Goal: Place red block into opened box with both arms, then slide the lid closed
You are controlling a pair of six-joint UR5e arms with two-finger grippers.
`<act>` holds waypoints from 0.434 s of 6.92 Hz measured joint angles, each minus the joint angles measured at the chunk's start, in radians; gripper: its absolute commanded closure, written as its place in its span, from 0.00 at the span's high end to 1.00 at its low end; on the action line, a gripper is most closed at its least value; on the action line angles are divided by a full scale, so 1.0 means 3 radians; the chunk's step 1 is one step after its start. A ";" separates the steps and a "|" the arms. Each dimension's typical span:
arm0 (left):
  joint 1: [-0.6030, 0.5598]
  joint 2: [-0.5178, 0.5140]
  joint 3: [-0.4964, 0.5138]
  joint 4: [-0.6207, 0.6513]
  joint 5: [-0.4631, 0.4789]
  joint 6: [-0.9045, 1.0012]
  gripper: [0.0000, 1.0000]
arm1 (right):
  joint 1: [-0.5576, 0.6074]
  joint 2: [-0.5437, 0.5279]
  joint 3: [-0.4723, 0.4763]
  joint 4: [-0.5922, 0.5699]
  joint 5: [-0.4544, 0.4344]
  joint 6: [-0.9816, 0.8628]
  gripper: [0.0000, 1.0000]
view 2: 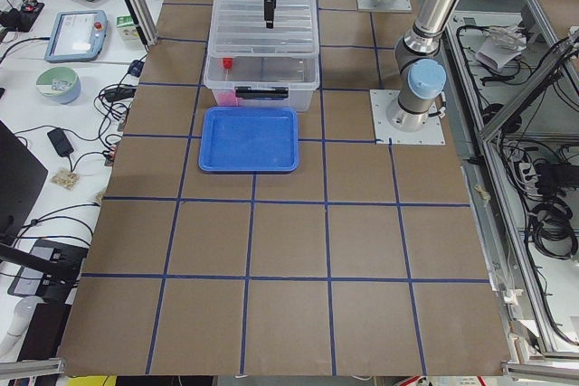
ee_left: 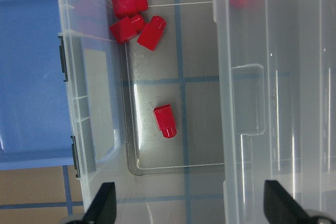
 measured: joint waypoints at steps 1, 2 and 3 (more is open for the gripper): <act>-0.0001 0.0007 -0.0001 -0.0002 0.0001 0.0000 1.00 | 0.0162 0.0000 -0.0014 -0.0003 0.0001 0.0220 1.00; -0.0001 0.0012 -0.0002 -0.0003 0.0001 0.0000 1.00 | 0.0271 0.0001 -0.0036 -0.0004 -0.0001 0.0367 1.00; -0.0001 0.0013 -0.0004 -0.0003 0.0001 0.0000 1.00 | 0.0332 0.0002 -0.0050 -0.0003 0.0022 0.0447 1.00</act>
